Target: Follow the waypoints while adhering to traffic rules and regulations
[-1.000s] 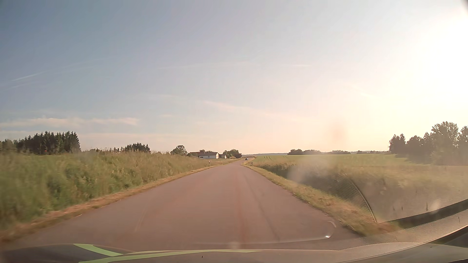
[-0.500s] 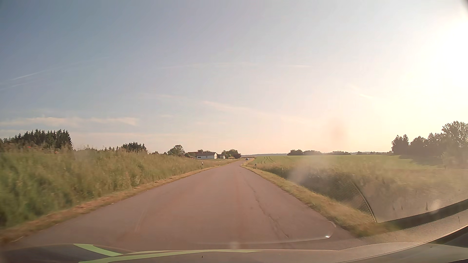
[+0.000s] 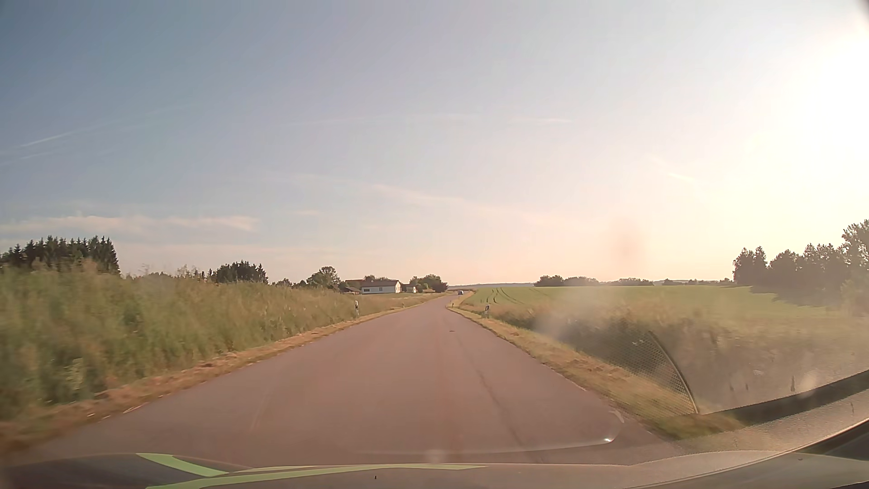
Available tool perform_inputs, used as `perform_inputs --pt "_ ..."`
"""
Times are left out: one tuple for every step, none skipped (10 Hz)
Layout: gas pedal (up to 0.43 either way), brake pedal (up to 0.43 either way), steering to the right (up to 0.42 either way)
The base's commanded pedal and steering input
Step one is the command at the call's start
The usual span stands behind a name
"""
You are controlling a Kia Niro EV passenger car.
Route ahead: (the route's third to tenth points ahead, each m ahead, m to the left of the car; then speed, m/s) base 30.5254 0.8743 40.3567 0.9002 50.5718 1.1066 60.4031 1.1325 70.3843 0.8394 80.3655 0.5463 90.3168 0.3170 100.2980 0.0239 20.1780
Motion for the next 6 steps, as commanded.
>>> perform_inputs --pt "0.157 0.0 -0.001" --pt "0.157 0.0 -0.001" --pt "0.15 0.0 -0.001" --pt "0.138 0.0 -0.001" --pt "0.13 0.0 -0.001" --pt "0.118 0.0 -0.001"
